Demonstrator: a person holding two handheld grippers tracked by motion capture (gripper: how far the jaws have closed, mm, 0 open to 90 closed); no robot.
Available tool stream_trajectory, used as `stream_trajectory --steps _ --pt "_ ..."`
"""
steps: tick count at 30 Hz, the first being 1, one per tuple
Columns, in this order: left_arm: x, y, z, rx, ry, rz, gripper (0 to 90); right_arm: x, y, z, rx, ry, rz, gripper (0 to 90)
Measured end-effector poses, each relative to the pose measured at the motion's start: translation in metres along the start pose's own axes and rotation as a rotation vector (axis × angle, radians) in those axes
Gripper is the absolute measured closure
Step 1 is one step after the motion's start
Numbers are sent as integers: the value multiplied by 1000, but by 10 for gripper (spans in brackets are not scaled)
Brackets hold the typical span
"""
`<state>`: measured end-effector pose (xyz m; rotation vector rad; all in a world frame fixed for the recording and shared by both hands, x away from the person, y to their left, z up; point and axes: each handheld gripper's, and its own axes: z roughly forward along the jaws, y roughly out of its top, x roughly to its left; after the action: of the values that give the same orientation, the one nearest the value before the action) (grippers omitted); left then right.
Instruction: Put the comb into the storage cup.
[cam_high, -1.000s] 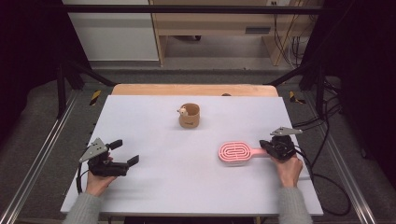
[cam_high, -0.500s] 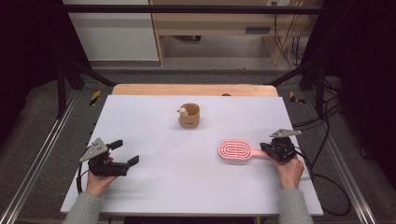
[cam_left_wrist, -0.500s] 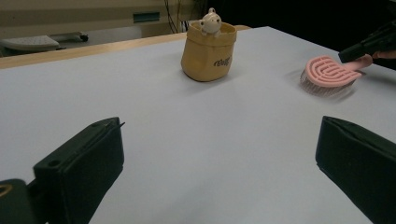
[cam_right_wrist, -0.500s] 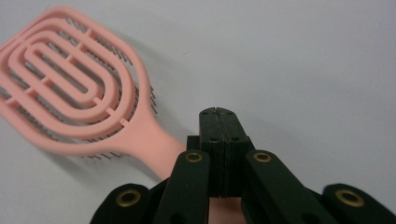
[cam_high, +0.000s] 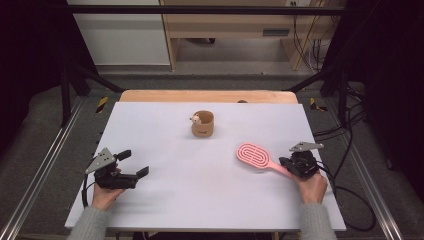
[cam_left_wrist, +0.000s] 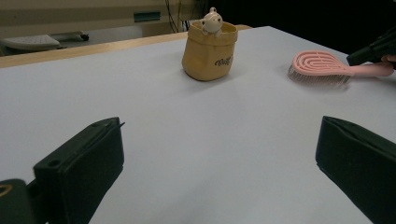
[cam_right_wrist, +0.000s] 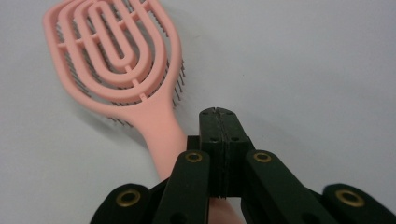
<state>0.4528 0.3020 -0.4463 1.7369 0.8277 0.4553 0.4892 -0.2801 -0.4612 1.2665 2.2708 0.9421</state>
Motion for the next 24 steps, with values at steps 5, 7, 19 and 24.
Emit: stream_trajectory --steps 5,7,19,24 --pt "0 0 0 -2 2 0 10 3 -4 -3 1 12 4 900" --pt "0 0 0 -1 3 0 10 5 -4 -4 5 13 4 900" --pt "-1 0 0 3 4 3 10 11 -8 -6 19 26 -2 900" --pt "-1 0 0 3 5 4 10 11 -8 -6 19 18 -4 900"
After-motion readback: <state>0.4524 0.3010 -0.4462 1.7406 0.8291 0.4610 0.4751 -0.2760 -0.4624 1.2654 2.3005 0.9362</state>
